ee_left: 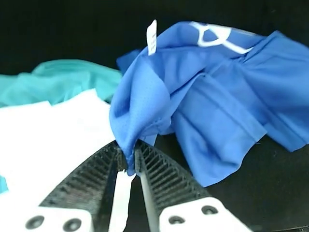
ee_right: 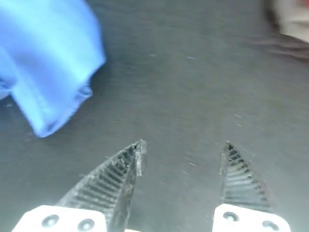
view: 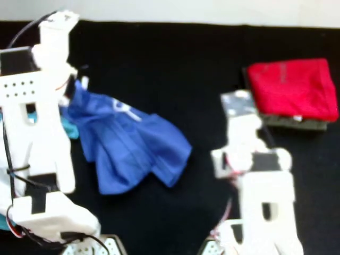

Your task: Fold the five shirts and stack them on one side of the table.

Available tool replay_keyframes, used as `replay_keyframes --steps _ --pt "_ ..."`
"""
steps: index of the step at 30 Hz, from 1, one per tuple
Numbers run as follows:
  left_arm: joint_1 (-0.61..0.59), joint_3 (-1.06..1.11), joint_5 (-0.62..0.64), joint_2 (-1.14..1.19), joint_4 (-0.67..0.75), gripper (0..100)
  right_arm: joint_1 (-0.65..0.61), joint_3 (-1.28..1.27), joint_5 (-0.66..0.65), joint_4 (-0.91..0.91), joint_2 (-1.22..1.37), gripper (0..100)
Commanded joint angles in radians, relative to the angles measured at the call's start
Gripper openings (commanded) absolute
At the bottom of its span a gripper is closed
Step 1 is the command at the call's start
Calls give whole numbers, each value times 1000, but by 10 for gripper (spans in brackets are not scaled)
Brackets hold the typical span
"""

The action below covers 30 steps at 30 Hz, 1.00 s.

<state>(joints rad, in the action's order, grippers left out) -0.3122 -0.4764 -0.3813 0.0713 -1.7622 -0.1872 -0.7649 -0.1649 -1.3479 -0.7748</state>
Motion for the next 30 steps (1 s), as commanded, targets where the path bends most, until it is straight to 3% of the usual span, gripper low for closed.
replay_keyframes --steps 1,7,15,23,25,29,30 --pt "-44 21 -8 -7 -5 8 -154 125 52 50 191 313" --pt "-81 45 -8 -8 -5 8 -329 383 66 87 479 332" --pt "-114 36 -8 -16 -5 8 -337 499 66 156 785 332" --pt "-113 36 -8 -16 -5 8 -337 503 61 156 921 327" --pt "-113 36 -8 -16 -5 8 -337 504 60 160 931 266" --pt "-119 36 -8 -16 -5 8 -335 506 60 170 934 1" --pt "-119 36 -8 -16 -5 8 -332 506 60 173 931 11"
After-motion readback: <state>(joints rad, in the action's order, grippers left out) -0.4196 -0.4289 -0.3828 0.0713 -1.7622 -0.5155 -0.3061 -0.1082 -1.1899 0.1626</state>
